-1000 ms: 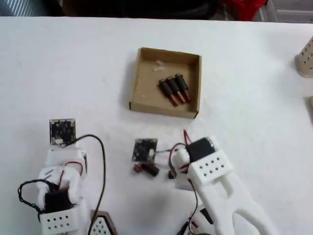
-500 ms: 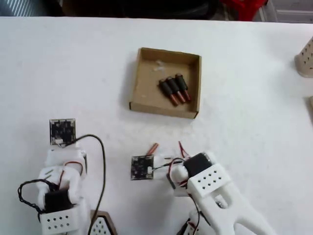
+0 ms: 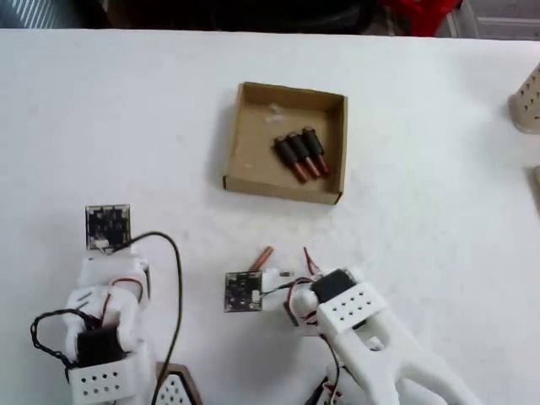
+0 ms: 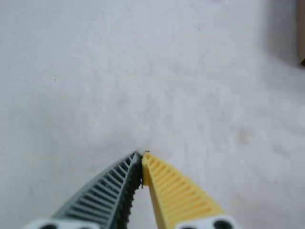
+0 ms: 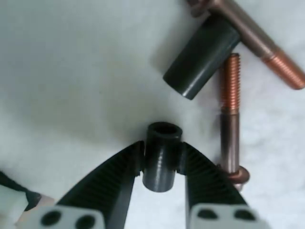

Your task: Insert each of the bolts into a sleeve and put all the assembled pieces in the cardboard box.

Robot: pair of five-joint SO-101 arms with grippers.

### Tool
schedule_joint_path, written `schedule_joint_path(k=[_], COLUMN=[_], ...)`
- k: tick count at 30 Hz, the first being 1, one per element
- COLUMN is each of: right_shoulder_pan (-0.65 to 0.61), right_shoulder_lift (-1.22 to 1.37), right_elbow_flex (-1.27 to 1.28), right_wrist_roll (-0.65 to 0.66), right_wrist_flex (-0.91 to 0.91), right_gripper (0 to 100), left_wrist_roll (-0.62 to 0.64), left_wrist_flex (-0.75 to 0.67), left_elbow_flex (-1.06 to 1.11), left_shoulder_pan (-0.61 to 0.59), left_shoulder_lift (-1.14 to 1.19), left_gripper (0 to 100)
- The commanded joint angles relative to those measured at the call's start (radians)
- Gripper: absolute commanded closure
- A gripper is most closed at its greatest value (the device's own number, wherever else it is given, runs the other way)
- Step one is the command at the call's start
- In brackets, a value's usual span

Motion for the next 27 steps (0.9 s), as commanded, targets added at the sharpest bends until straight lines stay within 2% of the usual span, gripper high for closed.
schedule_joint_path(k=[1, 10, 13, 15, 21, 27], right_shoulder_pan=[-0.005, -0.048, -0.045, -0.036, 0.102, 0.294], right_shoulder_lift=[0.028, 0.048, 0.041, 0.041, 0.039, 0.039], right_elbow_flex=[-0.02, -0.029, -0.029, -0.029, -0.091, -0.15], right_wrist_roll=[0.008, -0.003, -0.089, -0.16, -0.328, -0.48], right_wrist_flex=[-0.007, -0.01, -0.018, -0.027, -0.035, -0.031], right_gripper=[90.0, 90.9, 99.1, 97.4, 98.2, 98.2], left_wrist_roll=[-0.011, -0.011, -0.011, -0.011, -0.011, -0.011], left_wrist_flex=[0.006, 0.006, 0.006, 0.006, 0.006, 0.006], left_elbow_flex=[0.0, 0.0, 0.0, 0.0, 0.0, 0.0], left_shoulder_pan=[-0.005, -0.005, -0.005, -0.005, -0.005, -0.005], left_shoulder_lift=[-0.005, -0.005, -0.005, -0.005, -0.005, -0.005], left_gripper=[98, 98, 98, 98, 98, 98])
